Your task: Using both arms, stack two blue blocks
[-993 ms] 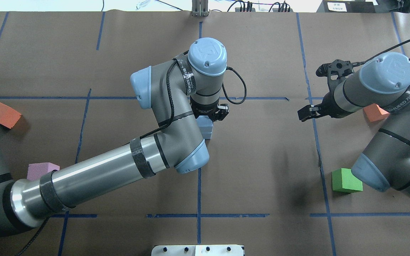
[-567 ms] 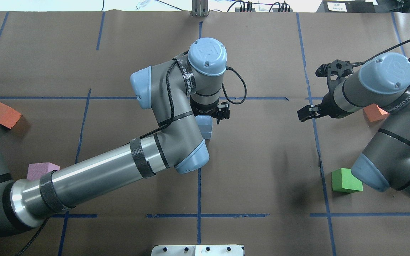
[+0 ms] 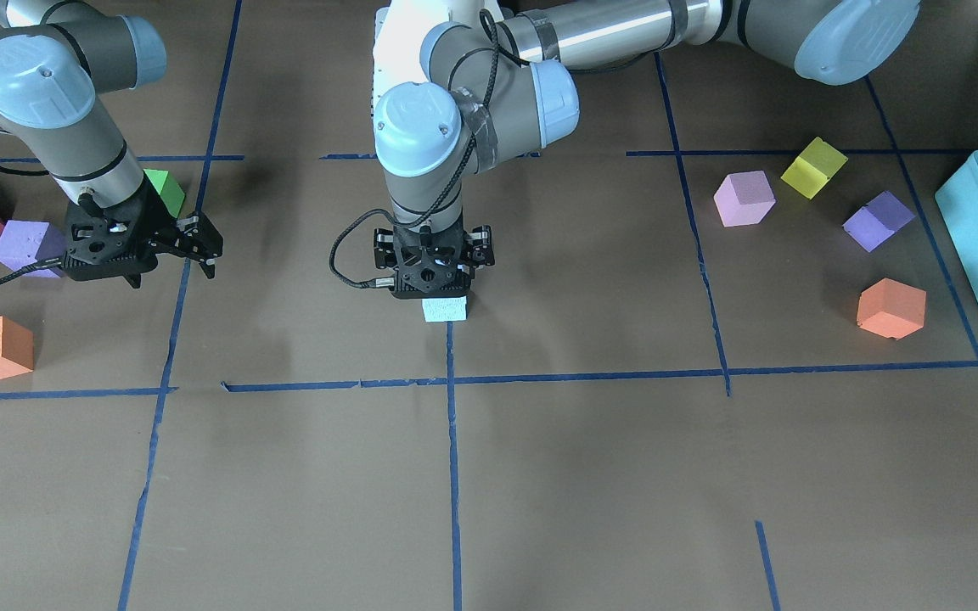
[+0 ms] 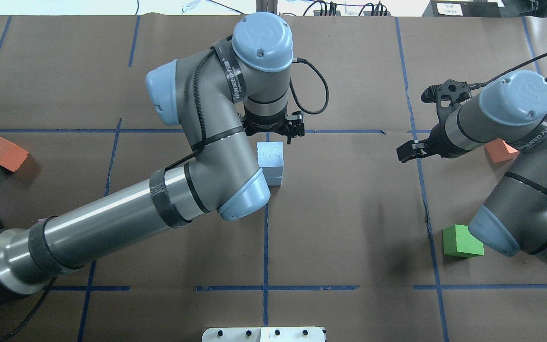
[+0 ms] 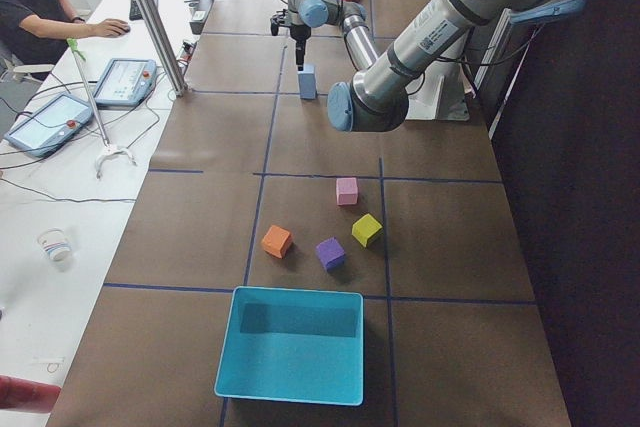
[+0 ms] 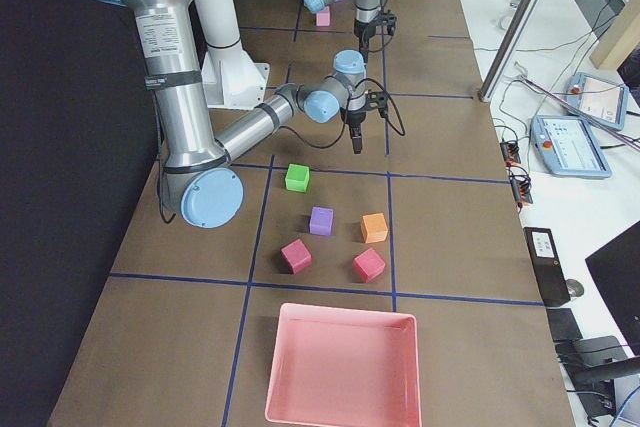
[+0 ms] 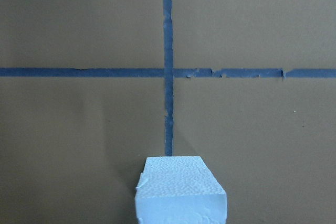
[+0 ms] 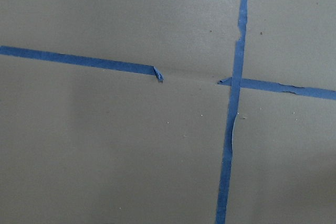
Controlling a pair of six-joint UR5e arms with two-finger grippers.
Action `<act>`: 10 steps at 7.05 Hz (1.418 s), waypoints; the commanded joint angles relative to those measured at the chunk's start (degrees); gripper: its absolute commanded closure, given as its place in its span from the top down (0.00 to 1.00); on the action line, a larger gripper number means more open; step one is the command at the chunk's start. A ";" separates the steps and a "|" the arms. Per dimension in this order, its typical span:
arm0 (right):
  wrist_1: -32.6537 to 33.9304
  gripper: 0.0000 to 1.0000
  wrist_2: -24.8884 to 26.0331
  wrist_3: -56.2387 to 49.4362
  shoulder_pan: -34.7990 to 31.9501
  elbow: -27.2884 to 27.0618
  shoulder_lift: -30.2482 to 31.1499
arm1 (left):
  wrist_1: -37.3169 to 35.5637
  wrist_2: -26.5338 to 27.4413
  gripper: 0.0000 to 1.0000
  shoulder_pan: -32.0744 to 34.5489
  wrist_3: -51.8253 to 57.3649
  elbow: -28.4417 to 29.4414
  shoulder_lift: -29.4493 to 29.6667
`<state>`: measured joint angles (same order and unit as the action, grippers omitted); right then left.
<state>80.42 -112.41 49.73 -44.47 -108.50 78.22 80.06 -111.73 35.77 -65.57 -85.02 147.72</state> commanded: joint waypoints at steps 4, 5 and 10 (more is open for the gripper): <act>0.00 1.00 -5.51 -2.96 -7.70 -0.66 0.79 | -2.98 -4.76 1.00 15.15 22.08 -25.09 -27.43; 0.17 1.00 -9.80 -9.85 -12.69 -0.49 2.97 | -2.55 -10.47 1.00 21.38 31.29 -25.72 -33.58; 0.88 1.00 -24.17 -46.42 -38.01 11.34 11.95 | -2.02 -21.99 1.00 49.07 76.36 -12.17 -46.03</act>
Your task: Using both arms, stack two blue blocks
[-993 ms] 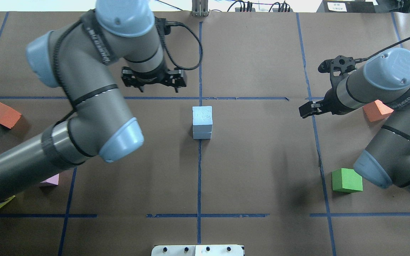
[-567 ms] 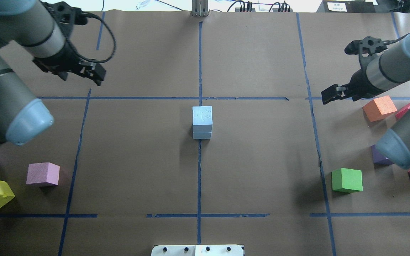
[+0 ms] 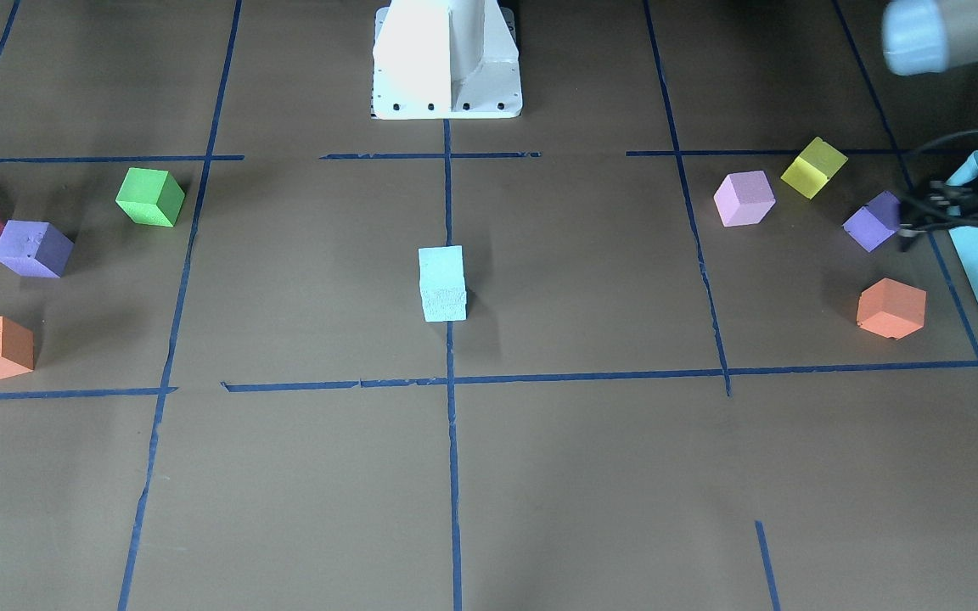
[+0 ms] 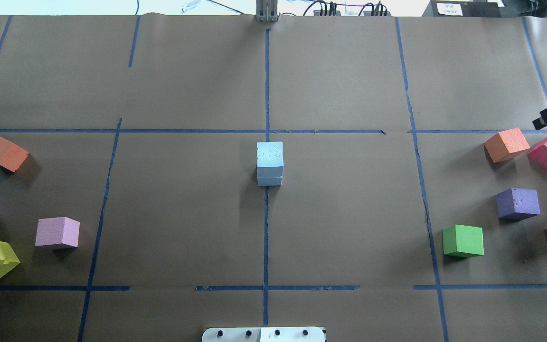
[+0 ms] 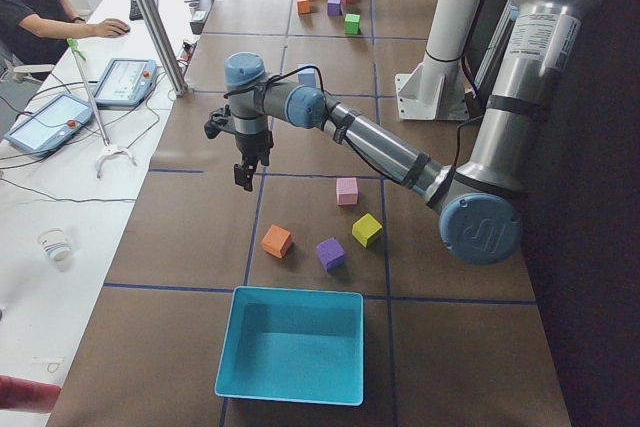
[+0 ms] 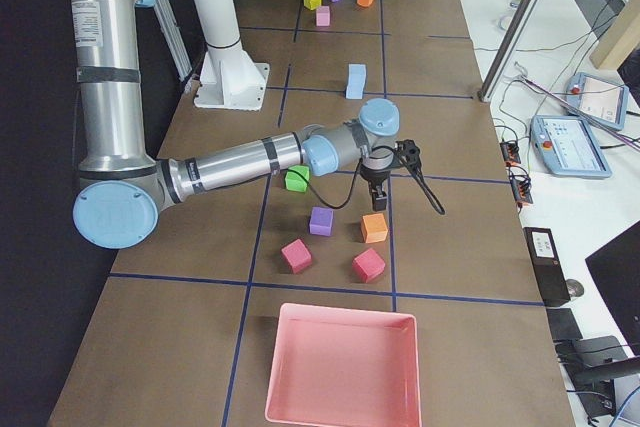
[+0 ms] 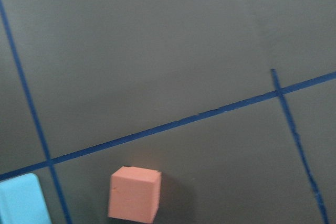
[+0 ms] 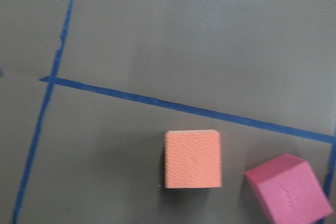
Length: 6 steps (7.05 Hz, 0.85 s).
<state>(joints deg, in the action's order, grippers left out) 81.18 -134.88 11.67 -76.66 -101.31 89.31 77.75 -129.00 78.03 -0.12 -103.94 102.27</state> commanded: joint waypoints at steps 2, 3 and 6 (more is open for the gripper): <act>1.16 1.00 -2.14 -9.91 -9.81 5.08 0.52 | -0.49 -4.94 1.00 11.35 17.53 10.51 -0.75; 2.56 1.00 -1.10 -10.00 -8.26 5.07 -0.27 | 0.38 -5.12 1.00 11.36 16.92 12.68 -2.84; 2.58 1.00 0.32 -9.92 -5.78 4.98 -0.28 | 4.22 -5.12 1.00 11.36 11.91 13.41 -5.41</act>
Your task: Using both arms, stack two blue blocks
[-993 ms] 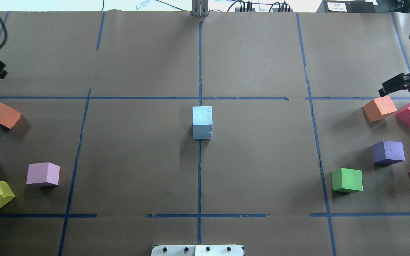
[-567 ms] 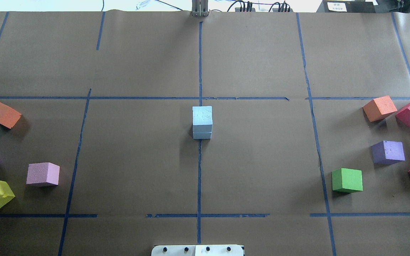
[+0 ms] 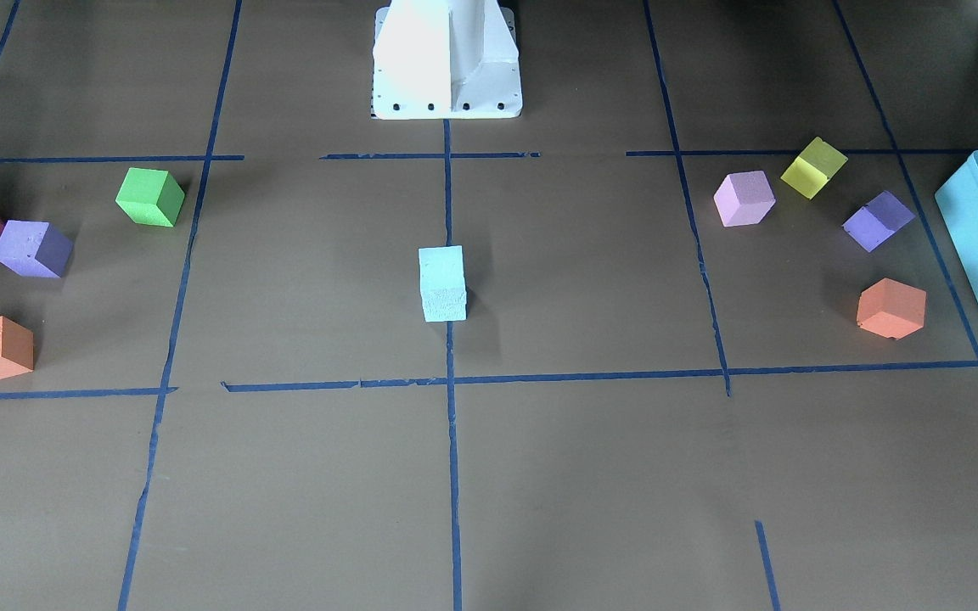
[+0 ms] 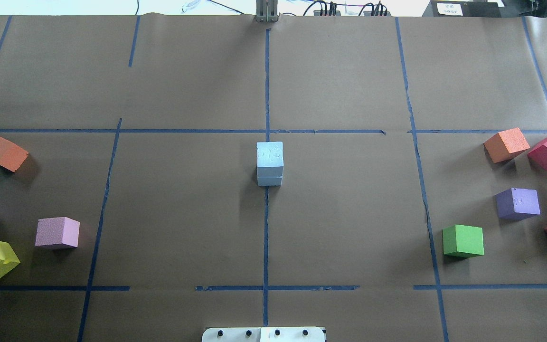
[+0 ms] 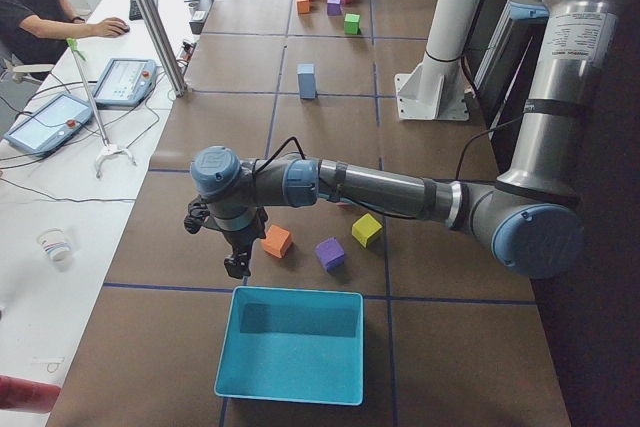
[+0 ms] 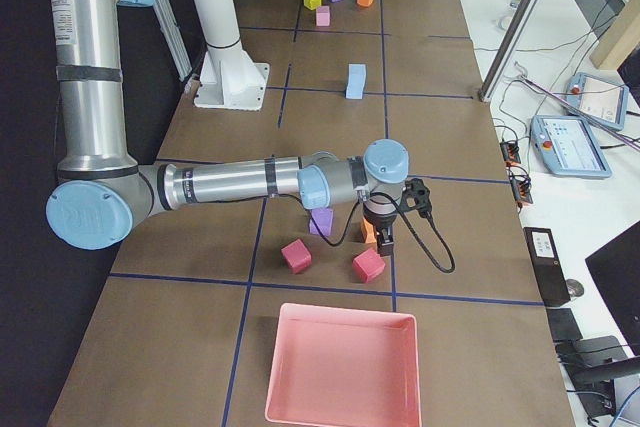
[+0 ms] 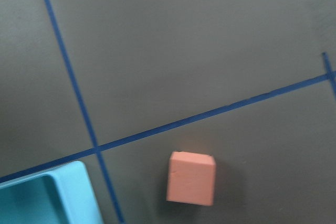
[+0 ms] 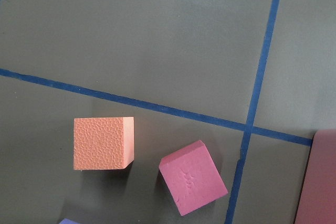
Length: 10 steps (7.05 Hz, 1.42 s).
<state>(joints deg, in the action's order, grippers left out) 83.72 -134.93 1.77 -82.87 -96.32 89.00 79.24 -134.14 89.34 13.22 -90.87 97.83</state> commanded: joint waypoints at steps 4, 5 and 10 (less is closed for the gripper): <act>0.48 1.00 0.11 0.08 2.01 0.26 0.12 | 9.25 0.02 1.00 -0.05 -7.42 0.16 -2.38; 1.44 1.00 0.02 -0.01 2.01 0.08 -0.05 | 9.35 0.11 1.00 -0.05 -7.16 -0.36 -2.73; 1.19 1.00 -0.16 -0.01 1.93 -0.01 0.65 | 9.35 0.11 1.00 -0.40 -7.24 -0.54 -4.14</act>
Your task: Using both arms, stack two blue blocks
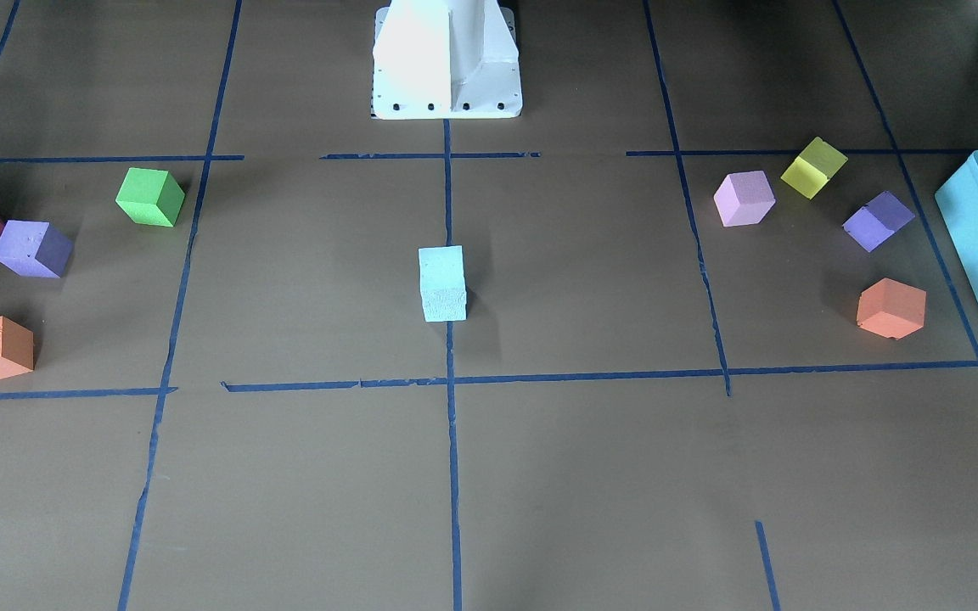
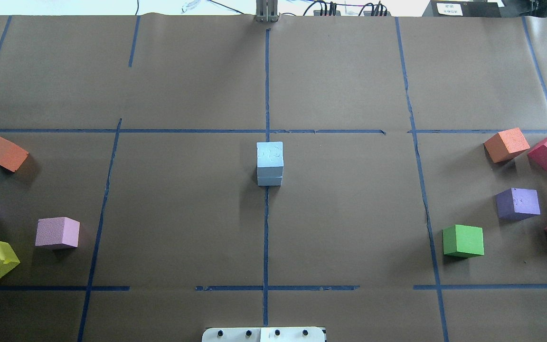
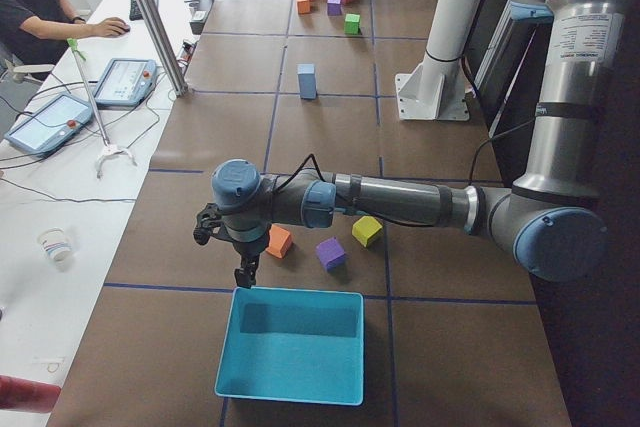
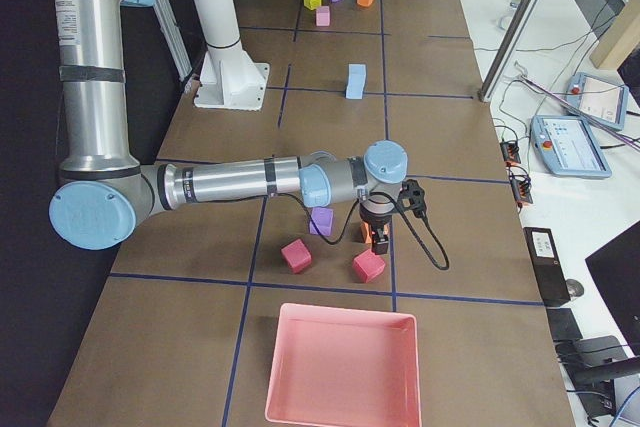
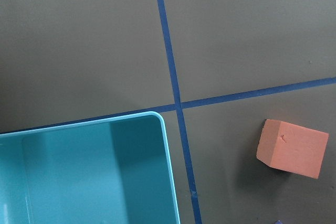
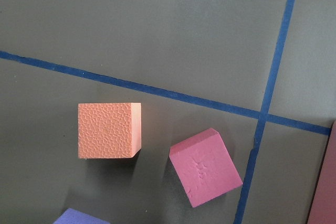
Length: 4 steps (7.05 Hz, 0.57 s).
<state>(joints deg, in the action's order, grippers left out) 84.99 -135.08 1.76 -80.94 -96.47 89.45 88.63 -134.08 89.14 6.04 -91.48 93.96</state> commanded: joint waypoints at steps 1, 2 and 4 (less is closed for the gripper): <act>-0.17 1.00 -0.27 -0.09 -0.01 0.32 0.37 | -0.03 -0.04 1.00 -0.19 -0.07 -0.27 -0.26; -0.26 1.00 -1.75 -0.18 -0.18 0.41 0.63 | -0.03 -0.04 1.00 -0.19 -0.07 -0.28 -0.26; -0.17 1.00 -3.34 -1.83 -2.02 0.41 1.51 | -0.21 0.05 1.00 -0.19 -0.07 -0.28 -0.18</act>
<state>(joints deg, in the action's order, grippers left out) 84.76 -137.45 1.09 -81.87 -96.10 90.34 88.51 -134.10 88.95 5.98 -91.74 93.75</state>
